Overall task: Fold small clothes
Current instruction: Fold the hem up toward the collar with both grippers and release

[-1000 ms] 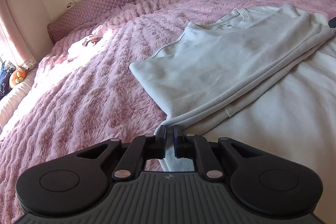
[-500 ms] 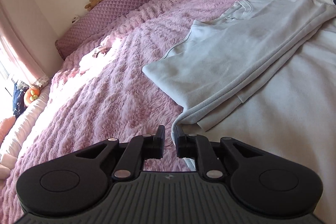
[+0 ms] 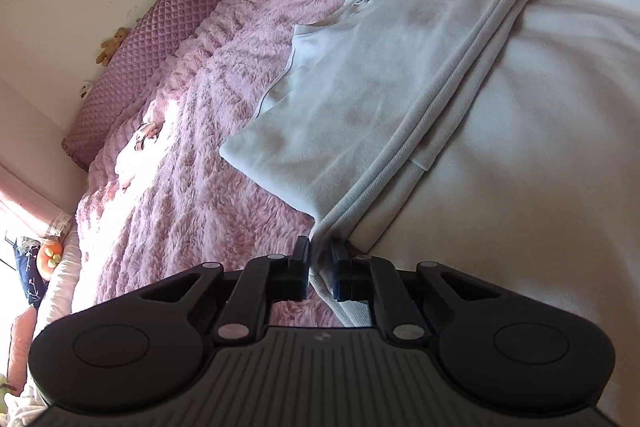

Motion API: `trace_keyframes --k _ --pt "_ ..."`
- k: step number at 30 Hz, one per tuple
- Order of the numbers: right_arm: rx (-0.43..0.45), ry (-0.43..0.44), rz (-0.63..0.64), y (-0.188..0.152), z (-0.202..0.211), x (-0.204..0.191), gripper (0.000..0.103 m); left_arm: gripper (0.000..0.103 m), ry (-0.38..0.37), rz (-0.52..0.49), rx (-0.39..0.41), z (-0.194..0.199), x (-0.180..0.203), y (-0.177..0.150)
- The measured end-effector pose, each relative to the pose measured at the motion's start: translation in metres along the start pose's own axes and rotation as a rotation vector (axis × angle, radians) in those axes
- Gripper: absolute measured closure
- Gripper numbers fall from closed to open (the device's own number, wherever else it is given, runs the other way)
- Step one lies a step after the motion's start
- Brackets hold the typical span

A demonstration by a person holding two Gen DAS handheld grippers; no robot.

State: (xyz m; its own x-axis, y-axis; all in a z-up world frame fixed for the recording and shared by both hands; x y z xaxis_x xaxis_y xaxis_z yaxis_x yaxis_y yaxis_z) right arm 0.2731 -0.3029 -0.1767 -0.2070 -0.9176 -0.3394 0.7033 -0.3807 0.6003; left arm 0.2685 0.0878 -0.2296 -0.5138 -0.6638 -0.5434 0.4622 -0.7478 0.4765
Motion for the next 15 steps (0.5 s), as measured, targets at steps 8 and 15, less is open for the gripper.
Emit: trace_keyframes --k 8,15 --pt "0.018 0.005 -0.035 0.001 0.008 0.000 0.100 0.101 0.079 0.085 0.057 0.016 -0.007 0.003" --pt "0.001 -0.029 -0.019 -0.008 0.008 -0.001 0.100 0.101 0.053 0.280 0.027 0.017 -0.003 -0.006"
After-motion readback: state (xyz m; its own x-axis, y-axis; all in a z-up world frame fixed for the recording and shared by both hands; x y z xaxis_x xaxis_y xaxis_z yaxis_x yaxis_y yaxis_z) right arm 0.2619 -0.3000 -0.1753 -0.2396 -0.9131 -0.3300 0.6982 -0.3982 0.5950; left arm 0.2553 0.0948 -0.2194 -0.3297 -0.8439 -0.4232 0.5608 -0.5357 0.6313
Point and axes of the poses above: each gripper's, at about its wrist camera, not at the fingertips, and z roughly against the way its jaws point, x to its right, y to its top, the point moved 5 cm from there along -z, roughly the way its jaws point, and after that the axes turned 10 degrees about -y, right-handed, at the moved point
